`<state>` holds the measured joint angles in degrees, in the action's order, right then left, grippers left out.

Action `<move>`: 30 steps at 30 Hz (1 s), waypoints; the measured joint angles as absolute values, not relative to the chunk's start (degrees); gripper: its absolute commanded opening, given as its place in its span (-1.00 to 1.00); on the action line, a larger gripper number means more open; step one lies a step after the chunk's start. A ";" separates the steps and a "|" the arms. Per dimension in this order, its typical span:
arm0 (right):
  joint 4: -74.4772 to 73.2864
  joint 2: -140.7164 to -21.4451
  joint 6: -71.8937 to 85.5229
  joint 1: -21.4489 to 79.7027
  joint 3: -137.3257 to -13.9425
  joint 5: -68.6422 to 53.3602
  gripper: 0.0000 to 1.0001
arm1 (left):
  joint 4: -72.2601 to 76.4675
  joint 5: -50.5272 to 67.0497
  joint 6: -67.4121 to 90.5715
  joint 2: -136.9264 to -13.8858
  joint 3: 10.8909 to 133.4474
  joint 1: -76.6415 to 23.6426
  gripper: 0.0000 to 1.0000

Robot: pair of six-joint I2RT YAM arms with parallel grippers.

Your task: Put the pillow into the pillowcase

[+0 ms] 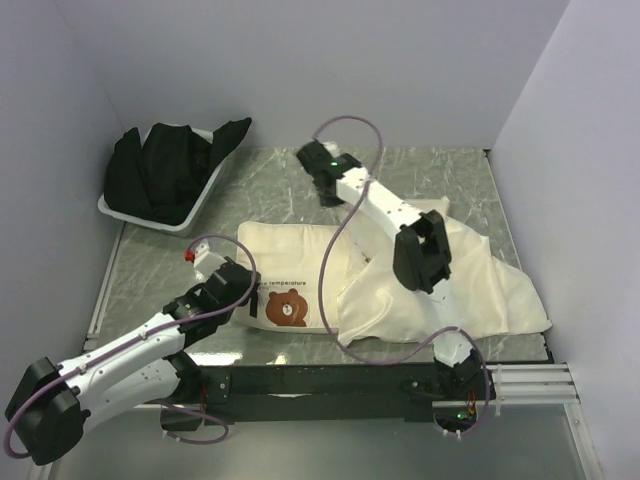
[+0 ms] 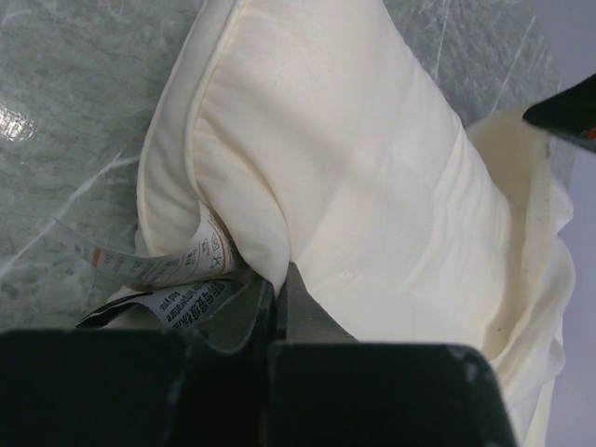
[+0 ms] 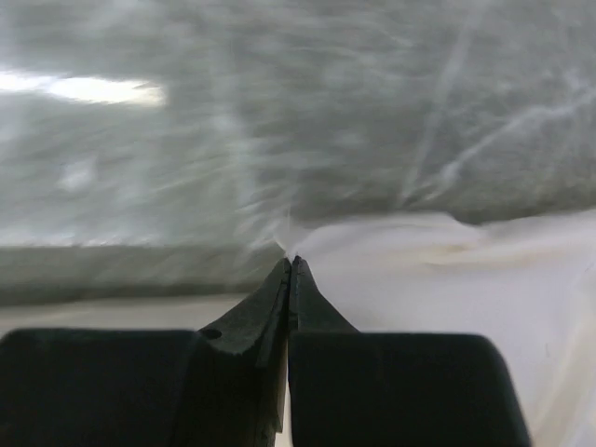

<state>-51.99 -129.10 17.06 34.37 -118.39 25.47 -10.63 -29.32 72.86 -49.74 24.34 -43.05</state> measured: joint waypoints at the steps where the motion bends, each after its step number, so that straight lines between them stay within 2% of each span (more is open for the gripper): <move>1: -53.74 -129.84 17.06 36.58 -122.50 25.43 -1.00 | -10.70 -29.39 72.69 -49.63 24.40 -43.09 -0.99; 6: -56.73 -130.56 17.12 49.04 -138.04 23.90 -1.00 | -12.45 -31.38 71.22 -52.82 28.16 -43.11 -0.99; 11: -55.64 -127.11 17.65 52.25 -135.96 21.30 -0.99 | -10.74 -33.47 70.98 -57.47 32.14 -42.48 -0.98; 12: -55.46 -126.87 17.72 51.53 -135.48 20.97 -0.89 | -9.93 -33.39 71.16 -58.65 32.62 -42.06 -0.98; 13: -55.37 -126.89 17.72 50.76 -135.46 20.53 -0.47 | -9.04 -33.15 71.29 -59.92 33.06 -41.47 -0.95; 14: -55.35 -126.91 17.85 49.93 -135.44 19.94 -0.26 | -8.38 -32.80 71.42 -61.25 33.39 -40.97 -0.92; 15: -55.37 -126.91 18.17 48.95 -135.44 19.55 -0.06 | -7.90 -32.62 71.42 -62.48 33.67 -40.58 -0.85; 16: -55.24 -126.89 18.39 48.01 -135.46 19.20 0.23 | -7.11 -32.40 71.42 -64.03 34.00 -40.25 -0.68; 18: -54.54 -126.13 18.61 47.00 -134.85 19.31 0.36 | -5.80 -31.70 71.37 -66.54 34.24 -40.03 -0.49; 20: -52.42 -122.80 18.76 46.81 -129.54 19.90 0.52 | -5.10 -31.09 71.35 -67.40 33.98 -40.03 -0.14; 21: -51.62 -120.60 18.92 46.87 -126.15 20.23 0.56 | -4.32 -30.96 71.26 -67.18 33.58 -40.03 0.01; 22: -50.26 -117.34 19.14 46.89 -121.12 20.43 0.57 | -3.36 -30.76 71.22 -66.61 32.91 -40.03 0.24; 25: -47.66 -107.09 20.64 47.09 -107.85 21.58 0.57 | -2.46 -30.37 71.22 -64.38 30.87 -40.03 0.59; 28: -43.07 -92.95 23.51 47.09 -91.59 22.13 0.57 | -4.08 -30.50 71.24 -62.06 30.41 -40.05 0.87; 30: -38.87 -82.26 26.17 47.11 -79.96 21.56 0.57 | -6.07 -31.24 72.12 -60.16 30.20 -40.10 0.92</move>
